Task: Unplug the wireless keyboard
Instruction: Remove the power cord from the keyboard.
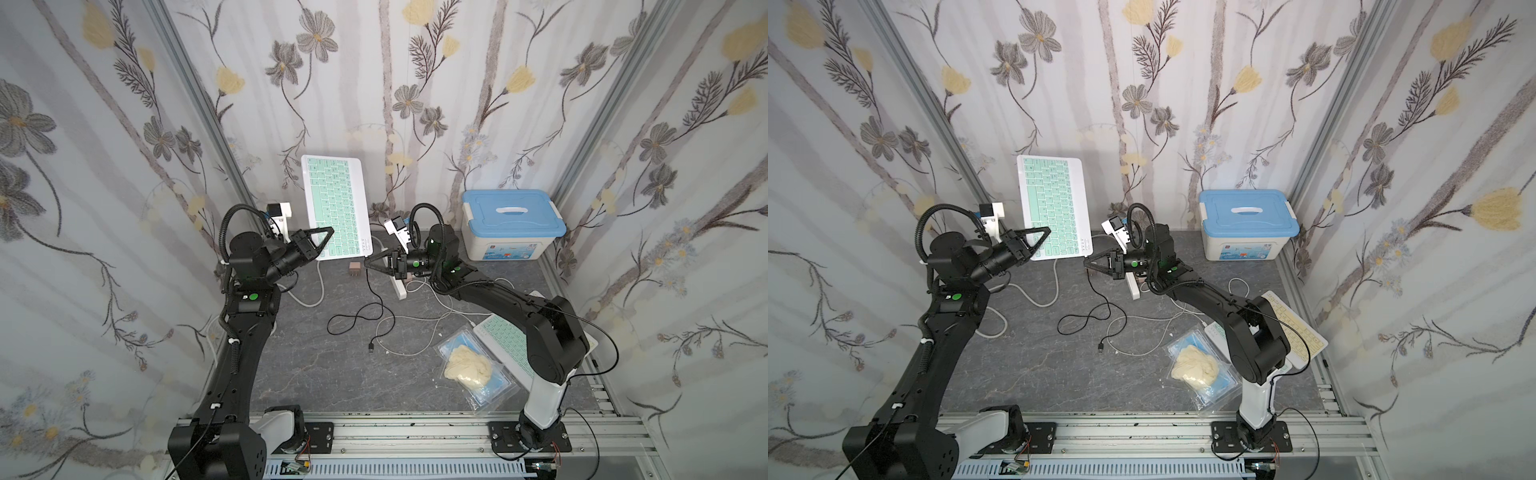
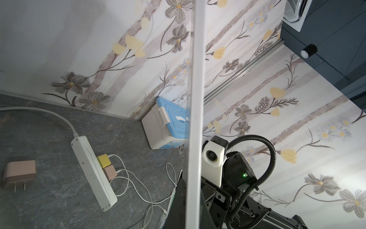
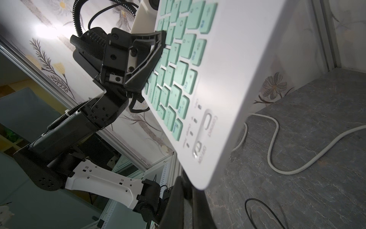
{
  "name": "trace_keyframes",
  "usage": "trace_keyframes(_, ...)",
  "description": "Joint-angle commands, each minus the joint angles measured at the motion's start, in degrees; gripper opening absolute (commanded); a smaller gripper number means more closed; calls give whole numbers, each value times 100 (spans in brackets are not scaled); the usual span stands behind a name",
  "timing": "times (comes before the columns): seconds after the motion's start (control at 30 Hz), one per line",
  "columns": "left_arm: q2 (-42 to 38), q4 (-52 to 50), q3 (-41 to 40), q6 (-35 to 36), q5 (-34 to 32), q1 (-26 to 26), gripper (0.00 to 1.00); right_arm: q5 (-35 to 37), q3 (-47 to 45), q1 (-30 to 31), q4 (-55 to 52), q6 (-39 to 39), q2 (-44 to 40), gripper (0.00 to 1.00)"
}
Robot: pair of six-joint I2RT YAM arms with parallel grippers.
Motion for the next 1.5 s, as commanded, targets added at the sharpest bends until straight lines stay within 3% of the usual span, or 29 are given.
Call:
trace_keyframes(0.0,-134,1678,-25,-79,-1180,-9,0,-743,-45,192,3,537,101,0)
trace_keyframes(0.13,-117,1750,-54,-63,-1143,-4,0,-905,-59,286,14,475,128,0)
trace_keyframes(0.33,123,1952,166,-221,-774,-4,0,-1298,141,164,-1929,-1249,51,0)
trace_keyframes(0.47,130,2107,150,-200,-850,-2,0,-1671,203,91,-2457,-1889,-134,0)
trace_keyframes(0.77,242,2209,326,-384,-781,-4,0,-1795,561,44,-3836,-3147,-50,0)
trace_keyframes(1.17,208,2088,361,-278,-805,-5,0,-1518,651,-36,-3792,-2975,-38,0)
trace_keyframes(1.47,-145,1224,-27,157,-923,37,0,-835,408,-24,-2879,-1931,-283,0)
